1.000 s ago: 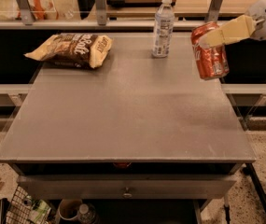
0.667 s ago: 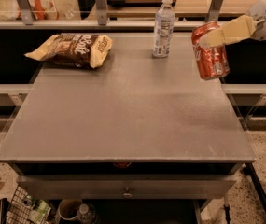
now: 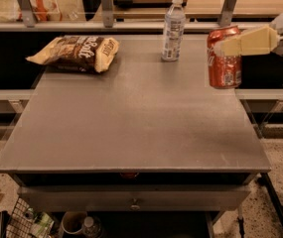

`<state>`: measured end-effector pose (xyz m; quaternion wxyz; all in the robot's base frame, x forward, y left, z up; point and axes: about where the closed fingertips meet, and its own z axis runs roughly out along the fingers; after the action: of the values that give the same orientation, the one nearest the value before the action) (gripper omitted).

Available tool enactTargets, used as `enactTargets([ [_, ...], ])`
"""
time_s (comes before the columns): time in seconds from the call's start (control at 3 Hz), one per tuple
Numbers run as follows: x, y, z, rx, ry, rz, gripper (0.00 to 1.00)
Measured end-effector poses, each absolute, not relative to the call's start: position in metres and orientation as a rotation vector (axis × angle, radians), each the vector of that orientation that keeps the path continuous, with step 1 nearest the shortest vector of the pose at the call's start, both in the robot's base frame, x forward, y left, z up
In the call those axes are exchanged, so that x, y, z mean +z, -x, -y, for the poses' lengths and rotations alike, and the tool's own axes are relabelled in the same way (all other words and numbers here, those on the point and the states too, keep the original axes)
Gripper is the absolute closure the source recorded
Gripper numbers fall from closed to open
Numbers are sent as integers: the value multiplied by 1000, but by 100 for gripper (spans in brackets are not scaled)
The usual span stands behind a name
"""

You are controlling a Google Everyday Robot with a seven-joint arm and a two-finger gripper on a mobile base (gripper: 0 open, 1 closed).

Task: Place coke can upright

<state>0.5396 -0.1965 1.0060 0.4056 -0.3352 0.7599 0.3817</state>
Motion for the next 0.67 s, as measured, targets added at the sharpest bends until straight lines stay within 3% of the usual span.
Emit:
enactTargets([
  [0.67, 977, -513, 174, 832, 744, -1695, 100],
])
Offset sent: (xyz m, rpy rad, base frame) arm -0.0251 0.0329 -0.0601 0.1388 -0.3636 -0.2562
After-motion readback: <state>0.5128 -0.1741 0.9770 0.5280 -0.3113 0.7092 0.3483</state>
